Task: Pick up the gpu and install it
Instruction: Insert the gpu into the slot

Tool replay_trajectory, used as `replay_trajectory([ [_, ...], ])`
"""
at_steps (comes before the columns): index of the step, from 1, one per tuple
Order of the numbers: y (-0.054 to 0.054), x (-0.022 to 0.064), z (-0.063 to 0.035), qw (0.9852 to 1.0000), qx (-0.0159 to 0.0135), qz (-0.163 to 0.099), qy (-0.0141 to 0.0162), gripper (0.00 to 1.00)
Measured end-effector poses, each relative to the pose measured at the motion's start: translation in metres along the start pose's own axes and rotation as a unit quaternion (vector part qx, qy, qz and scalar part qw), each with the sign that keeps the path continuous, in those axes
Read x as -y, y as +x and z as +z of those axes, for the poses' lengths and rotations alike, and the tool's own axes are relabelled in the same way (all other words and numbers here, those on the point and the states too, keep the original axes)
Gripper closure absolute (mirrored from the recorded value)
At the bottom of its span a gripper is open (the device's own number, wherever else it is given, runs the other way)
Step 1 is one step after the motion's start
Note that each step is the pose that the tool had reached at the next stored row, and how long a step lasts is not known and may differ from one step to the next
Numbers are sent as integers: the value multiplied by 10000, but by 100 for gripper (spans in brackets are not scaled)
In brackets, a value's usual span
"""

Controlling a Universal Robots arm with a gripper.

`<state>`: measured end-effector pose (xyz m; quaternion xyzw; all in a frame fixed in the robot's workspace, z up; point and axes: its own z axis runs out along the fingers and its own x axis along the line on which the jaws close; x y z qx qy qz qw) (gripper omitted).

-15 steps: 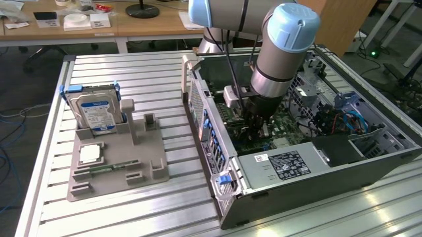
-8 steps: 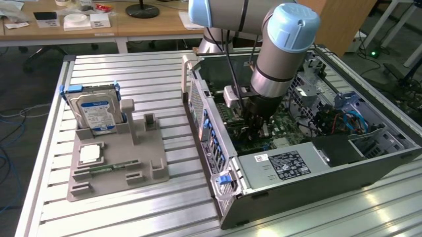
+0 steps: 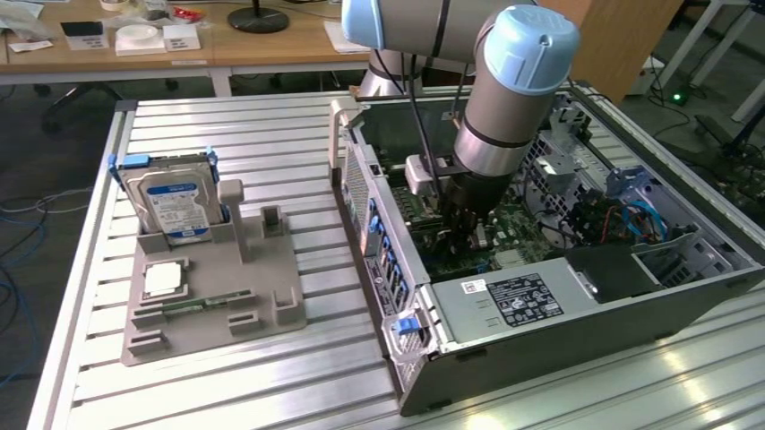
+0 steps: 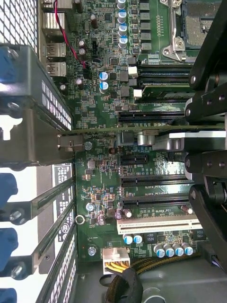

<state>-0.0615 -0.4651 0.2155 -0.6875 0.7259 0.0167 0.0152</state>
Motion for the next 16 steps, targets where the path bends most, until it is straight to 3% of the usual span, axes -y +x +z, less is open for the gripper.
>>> replay_trajectory([
  [14, -3, -2, 5, 10000, 6, 3, 2, 71],
  [16, -2, -1, 1, 10000, 2, 1, 0, 65],
])
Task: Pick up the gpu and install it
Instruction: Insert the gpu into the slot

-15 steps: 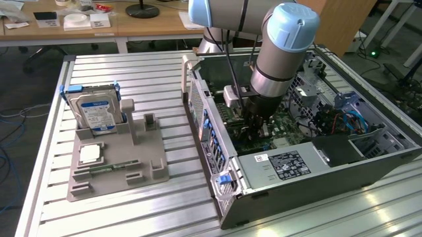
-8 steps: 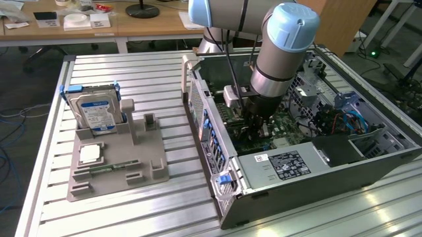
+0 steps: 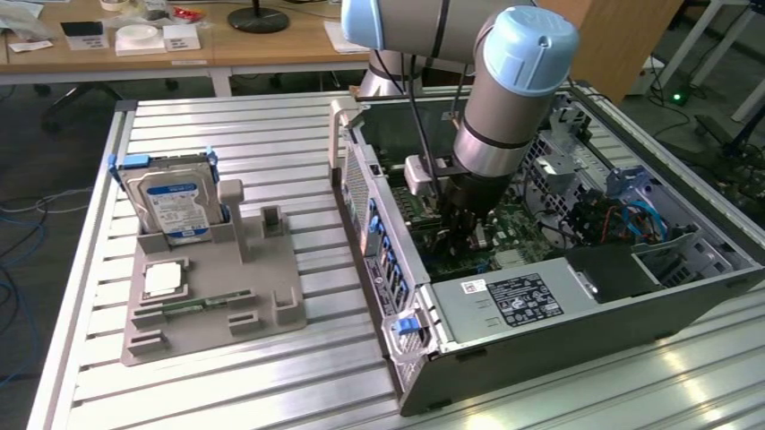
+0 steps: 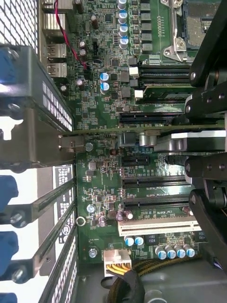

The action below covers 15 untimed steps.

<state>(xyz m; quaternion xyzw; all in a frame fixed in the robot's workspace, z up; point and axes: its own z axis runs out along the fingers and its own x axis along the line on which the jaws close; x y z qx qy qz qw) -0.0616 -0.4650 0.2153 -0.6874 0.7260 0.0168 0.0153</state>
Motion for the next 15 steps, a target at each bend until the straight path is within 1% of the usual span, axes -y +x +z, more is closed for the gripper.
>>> replay_trajectory([
  [3, 0, 1, -13, 10000, -3, -1, 1, 65],
  [5, -2, 1, -60, 10000, -1, -2, 9, 65],
  [15, -20, -1, -448, 10000, 2, -3, 60, 65],
])
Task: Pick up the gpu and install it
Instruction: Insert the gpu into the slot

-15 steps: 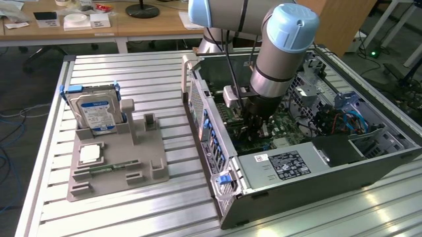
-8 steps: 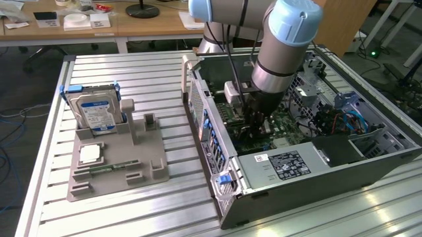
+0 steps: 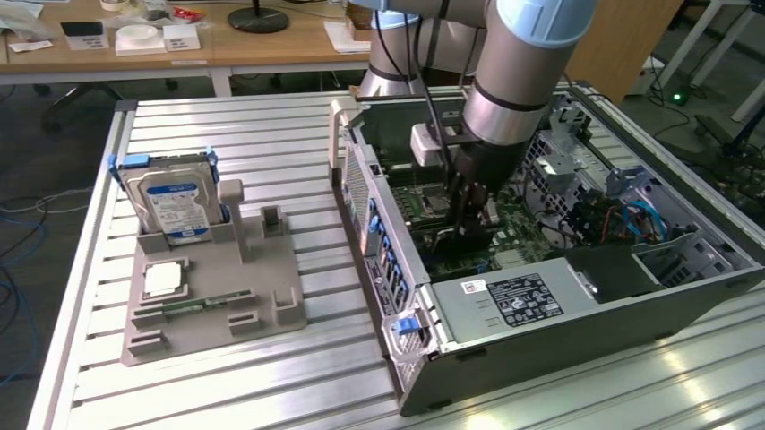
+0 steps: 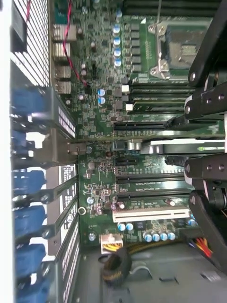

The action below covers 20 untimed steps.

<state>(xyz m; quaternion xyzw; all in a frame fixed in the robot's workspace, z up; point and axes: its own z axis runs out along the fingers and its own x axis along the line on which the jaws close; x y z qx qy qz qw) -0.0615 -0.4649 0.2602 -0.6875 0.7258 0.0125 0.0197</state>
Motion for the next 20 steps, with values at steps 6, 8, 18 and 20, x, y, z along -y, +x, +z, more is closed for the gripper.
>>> replay_trajectory([
  [6, -11, 2, -203, 10000, 1, -1, 34, 65],
  [8, -11, 2, -207, 10000, 3, -2, 36, 65],
  [18, -11, 2, -208, 10000, 2, -2, 36, 89],
  [20, -11, 2, -208, 10000, 2, -1, 36, 89],
])
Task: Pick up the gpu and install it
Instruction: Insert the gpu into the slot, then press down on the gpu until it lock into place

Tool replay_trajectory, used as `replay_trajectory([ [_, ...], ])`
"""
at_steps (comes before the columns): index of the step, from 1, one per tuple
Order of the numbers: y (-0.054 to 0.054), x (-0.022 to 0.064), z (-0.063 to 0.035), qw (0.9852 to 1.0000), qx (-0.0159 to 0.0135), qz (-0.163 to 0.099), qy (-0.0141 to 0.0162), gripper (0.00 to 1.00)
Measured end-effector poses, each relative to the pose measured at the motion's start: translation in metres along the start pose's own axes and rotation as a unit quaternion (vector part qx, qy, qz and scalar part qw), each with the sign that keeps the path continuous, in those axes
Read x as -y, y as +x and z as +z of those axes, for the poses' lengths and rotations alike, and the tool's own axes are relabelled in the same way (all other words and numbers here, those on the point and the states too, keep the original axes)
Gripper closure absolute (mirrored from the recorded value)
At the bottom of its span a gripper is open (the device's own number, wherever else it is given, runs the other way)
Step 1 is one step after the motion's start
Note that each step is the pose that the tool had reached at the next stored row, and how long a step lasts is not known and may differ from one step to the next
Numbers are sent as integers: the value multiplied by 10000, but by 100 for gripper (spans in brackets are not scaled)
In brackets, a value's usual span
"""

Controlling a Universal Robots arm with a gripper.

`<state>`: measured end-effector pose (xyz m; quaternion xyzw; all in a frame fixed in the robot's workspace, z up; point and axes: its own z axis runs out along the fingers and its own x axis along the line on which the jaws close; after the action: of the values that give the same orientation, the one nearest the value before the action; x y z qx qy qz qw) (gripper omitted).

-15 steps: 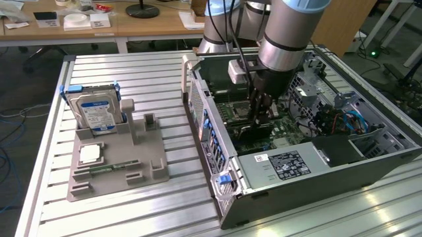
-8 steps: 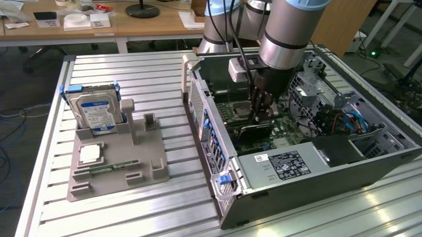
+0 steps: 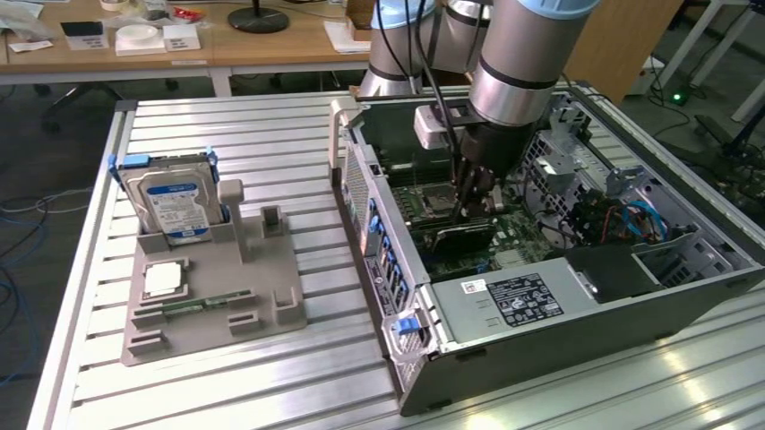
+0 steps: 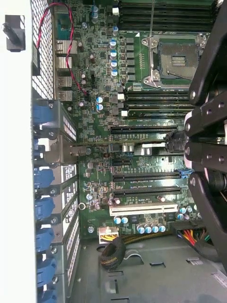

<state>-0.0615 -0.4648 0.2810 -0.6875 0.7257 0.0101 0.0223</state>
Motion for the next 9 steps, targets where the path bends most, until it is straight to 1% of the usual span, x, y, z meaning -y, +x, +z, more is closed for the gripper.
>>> replay_trajectory([
  [9, 0, -4, 0, 10000, 0, 1, 0, 89],
])
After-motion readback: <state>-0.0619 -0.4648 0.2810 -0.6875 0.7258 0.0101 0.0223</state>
